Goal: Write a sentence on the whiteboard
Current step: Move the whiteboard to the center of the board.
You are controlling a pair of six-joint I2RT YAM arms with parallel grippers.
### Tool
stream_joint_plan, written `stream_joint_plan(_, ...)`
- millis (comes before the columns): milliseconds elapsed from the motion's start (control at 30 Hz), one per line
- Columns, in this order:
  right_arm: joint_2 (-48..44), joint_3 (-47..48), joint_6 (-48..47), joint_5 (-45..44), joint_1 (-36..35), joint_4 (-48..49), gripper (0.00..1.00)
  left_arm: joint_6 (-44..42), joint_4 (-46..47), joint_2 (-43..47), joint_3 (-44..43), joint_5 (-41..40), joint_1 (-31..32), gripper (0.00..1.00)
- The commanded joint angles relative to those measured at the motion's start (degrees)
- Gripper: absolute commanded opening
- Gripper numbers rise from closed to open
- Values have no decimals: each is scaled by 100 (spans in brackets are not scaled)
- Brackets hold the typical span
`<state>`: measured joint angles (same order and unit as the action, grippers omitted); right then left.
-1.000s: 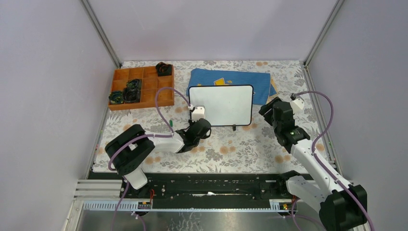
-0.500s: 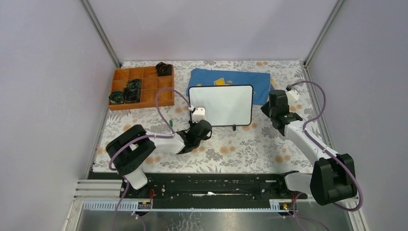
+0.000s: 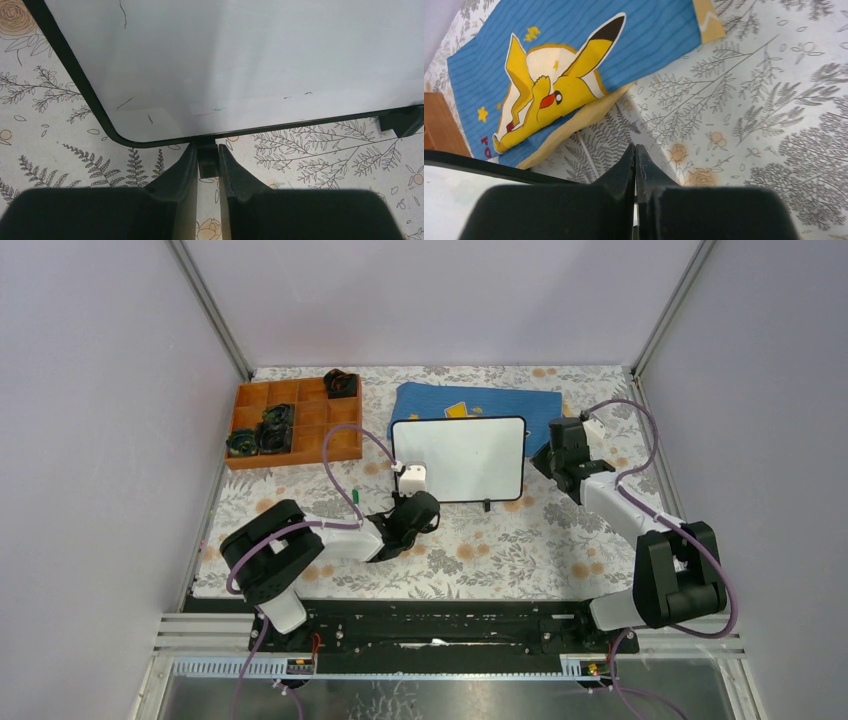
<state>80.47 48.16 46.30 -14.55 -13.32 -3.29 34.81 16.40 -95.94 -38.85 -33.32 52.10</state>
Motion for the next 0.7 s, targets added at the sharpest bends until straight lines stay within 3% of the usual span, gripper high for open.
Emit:
stream_joint_plan(0,247,352,-91,596,27,258,0,-131,71,-56,109,-131,99,0)
stream_joint_plan(667,490,176,-38,1392,-200,702,0,-178,60,-175,35,-166,159,0)
